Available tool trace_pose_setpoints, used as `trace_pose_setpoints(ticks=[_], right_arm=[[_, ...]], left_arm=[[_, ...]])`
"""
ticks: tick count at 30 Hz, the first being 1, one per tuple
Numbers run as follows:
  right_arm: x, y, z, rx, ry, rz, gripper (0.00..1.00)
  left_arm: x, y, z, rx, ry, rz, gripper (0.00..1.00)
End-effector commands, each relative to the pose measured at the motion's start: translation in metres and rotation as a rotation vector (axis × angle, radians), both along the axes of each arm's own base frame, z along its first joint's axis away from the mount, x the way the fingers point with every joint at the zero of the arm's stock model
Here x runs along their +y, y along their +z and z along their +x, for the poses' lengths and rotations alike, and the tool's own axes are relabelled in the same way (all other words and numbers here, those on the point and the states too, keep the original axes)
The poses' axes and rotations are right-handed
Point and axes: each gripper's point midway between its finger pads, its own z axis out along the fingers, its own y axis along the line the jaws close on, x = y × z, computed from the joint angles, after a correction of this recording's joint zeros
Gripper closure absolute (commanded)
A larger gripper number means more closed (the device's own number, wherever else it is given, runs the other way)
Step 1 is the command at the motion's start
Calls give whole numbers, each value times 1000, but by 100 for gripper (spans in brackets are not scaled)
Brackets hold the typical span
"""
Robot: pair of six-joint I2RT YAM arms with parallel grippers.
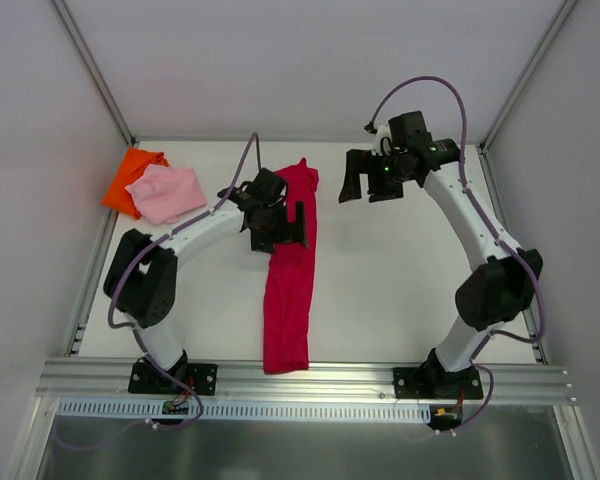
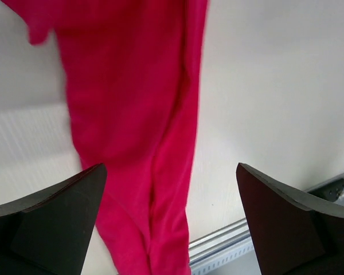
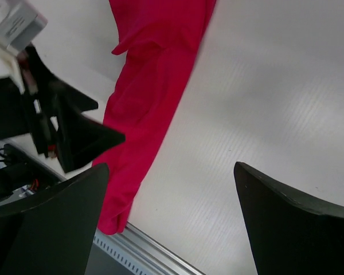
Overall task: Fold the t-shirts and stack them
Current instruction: Rotate the tshirt 90 degrees
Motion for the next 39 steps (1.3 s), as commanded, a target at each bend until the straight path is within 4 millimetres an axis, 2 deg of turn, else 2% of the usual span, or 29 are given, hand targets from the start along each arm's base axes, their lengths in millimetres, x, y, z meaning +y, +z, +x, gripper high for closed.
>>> trace_pose_setpoints(ticks=[1,3,4,6,7,11,12,13,16,20,27,34,35,36,38,39], right_arm=[[-36,60,-20,-221,-77,-60,3],[-50,61,-28,-248,-105,-95,4],[-57,74,-35,-297,-122,-94,4],[-60,70,-46,-293,-112,-88,3],[-58,70,-52,-289,-97,-77,4],[-68,66,-74,-298,-87,-98,4],[-74,61,-78,-289,-94,-123,4],[-77,60,-81,-291,-96,-135,4],[-88,64,-91,-314,-93,-170,4],[-92,76,-100,-354,-89,-169,4],[-93,85,-106,-374,-71,-166,4],[-95,79,-115,-363,-56,-171,3],[-94,76,-119,-353,-46,-166,4],[-94,74,-119,-349,-44,-163,3],[-93,70,-122,-337,-37,-160,4],[-93,69,-123,-335,-36,-159,3]], left_arm=[[-1,-9,38,23,-20,4,1],[-3,-11,52,15,-33,18,1],[-9,-10,68,3,-41,11,1],[-13,-8,81,4,-42,14,1],[-20,-5,99,-13,-38,4,1],[-28,4,137,-34,-14,-39,1],[-31,17,149,-67,-8,-60,1],[-25,8,154,-42,9,-49,1],[-17,3,170,-33,39,-67,1],[-12,-10,178,-3,61,-99,1],[-46,-21,184,56,11,-314,1],[-61,-9,196,11,-8,-413,2],[-62,-7,198,3,-8,-418,6],[-64,-7,200,0,-8,-426,15],[-65,-6,200,2,-13,-436,41],[-66,-6,200,5,-11,-438,43]])
